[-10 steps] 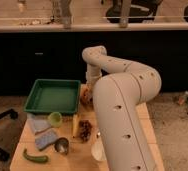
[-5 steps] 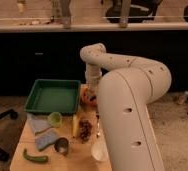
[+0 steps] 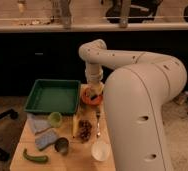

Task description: Place eraser in paper cup

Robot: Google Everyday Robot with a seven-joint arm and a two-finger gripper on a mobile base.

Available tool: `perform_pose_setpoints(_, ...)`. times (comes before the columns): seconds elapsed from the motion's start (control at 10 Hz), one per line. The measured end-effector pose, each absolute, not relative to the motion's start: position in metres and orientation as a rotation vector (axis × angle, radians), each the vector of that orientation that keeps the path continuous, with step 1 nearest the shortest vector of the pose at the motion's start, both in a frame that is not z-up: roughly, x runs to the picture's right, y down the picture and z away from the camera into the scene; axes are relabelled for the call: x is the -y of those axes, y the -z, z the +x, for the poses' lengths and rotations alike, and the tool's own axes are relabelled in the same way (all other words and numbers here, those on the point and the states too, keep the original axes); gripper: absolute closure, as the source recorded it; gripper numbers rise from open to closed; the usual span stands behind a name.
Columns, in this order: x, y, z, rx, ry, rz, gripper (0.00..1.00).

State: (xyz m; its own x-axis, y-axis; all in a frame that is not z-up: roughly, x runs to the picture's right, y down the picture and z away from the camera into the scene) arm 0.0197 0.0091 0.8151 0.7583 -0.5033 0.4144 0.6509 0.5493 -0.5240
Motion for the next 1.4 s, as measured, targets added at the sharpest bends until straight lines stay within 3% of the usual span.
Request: perform_pose_setpoints(1.4,-0.066,-0.725,0.013,0.135,0.625,-0.611,1.0)
